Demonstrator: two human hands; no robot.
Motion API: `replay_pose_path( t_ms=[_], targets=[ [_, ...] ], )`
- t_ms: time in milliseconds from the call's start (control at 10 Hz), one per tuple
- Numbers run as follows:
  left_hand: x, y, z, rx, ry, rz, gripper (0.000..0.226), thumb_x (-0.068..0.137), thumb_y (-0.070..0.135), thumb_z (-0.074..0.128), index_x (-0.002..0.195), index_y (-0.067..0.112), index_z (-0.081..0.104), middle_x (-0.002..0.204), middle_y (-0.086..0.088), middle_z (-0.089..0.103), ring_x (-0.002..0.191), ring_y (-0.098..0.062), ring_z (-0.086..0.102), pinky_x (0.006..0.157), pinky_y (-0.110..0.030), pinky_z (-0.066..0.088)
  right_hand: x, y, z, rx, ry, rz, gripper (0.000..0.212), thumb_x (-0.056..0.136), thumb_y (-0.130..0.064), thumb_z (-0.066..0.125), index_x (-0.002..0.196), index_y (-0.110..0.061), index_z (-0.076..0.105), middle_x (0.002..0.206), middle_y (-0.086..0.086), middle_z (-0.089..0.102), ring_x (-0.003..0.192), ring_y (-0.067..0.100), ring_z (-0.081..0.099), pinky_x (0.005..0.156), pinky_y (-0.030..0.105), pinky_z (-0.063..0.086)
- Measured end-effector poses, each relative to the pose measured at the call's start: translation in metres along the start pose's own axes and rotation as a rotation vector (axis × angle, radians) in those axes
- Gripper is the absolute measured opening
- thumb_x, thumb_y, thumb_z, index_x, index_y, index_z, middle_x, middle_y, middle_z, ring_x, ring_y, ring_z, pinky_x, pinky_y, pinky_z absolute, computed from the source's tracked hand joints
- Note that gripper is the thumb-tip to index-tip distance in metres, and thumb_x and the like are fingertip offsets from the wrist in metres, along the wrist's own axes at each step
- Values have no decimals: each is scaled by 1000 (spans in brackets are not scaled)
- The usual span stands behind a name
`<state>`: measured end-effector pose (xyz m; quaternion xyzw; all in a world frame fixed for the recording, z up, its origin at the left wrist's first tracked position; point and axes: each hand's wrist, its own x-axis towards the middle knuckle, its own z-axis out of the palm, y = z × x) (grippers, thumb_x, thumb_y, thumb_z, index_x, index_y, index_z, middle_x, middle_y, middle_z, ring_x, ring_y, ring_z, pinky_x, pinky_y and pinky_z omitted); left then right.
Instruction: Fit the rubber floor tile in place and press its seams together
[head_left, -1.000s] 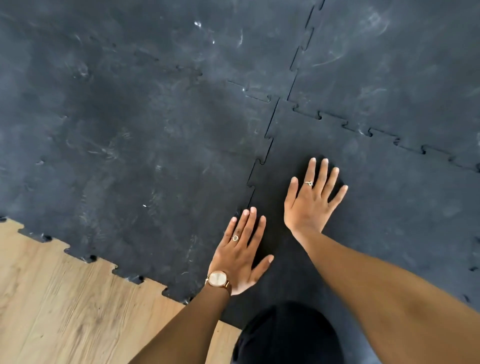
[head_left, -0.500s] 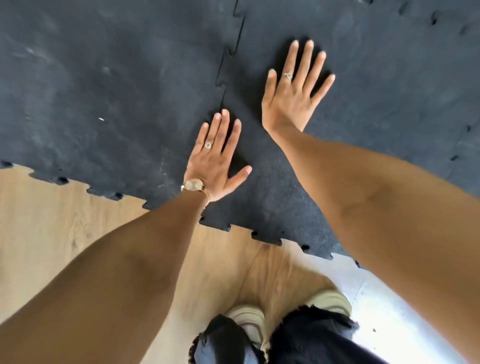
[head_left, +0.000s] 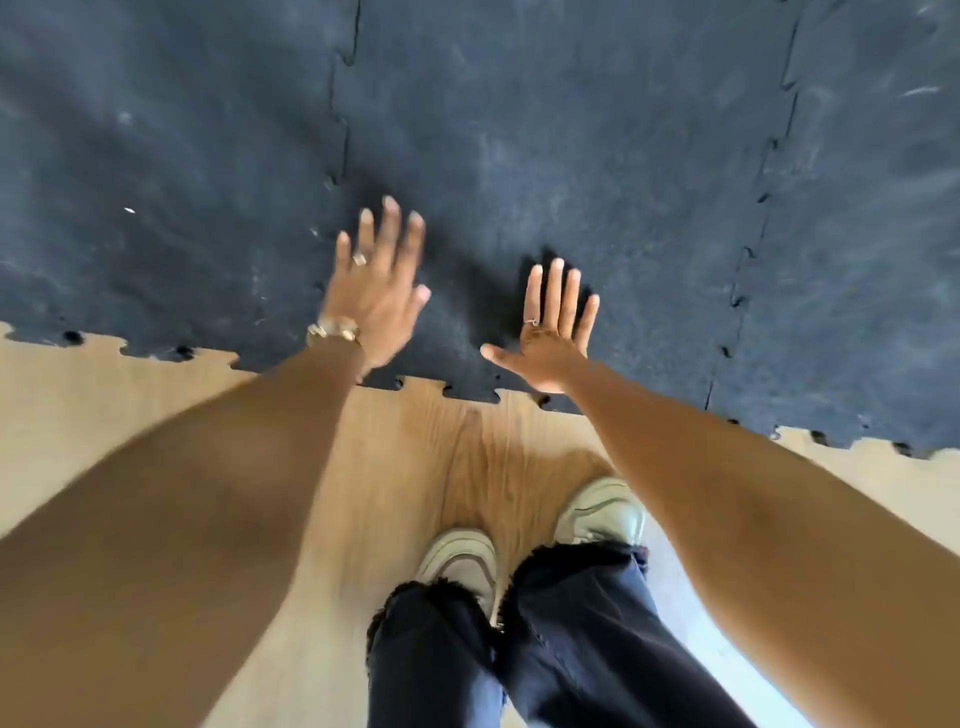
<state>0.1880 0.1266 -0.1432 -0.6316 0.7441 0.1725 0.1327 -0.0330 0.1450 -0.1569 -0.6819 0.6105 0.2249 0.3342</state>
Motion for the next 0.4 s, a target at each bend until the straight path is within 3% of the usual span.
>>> replay_pose_path(
  t_ms=[100, 200, 300, 400],
  targets=[
    [-11, 28, -7, -11, -259, 16, 110, 79, 65, 63, 155, 20, -2, 161, -18, -13, 143, -55, -4, 110, -69, 15, 10, 5, -5, 5, -106, -38, 128, 81, -68, 58, 130, -20, -49, 135, 7, -59, 116, 28, -59, 102, 55, -31],
    [-10, 28, -14, 67, -385, 33, 138, 63, 59, 81, 153, 18, -14, 157, -21, -26, 141, -57, -12, 109, -70, 14, 8, 9, -5, -17, -145, -65, 130, 82, -68, 58, 116, -24, -59, 119, 1, -69, 107, 24, -66, 91, 49, -39],
    [-10, 31, -17, 65, -423, 22, 142, 63, 51, 85, 152, 18, -20, 154, -20, -33, 140, -56, -16, 111, -70, 15, 5, 6, -12, -51, -159, -8, 128, 83, -68, 56, 117, -22, -58, 122, 4, -67, 110, 27, -63, 93, 52, -37],
    [1, 14, -50, 33, -578, 43, 134, 67, 43, 86, 153, 25, -15, 158, -9, -30, 147, -44, -9, 110, -65, 27, 1, -15, -27, -69, -191, 91, 122, 88, -53, 60, 136, -14, -44, 141, 11, -54, 131, 33, -47, 106, 59, -24]
  ],
)
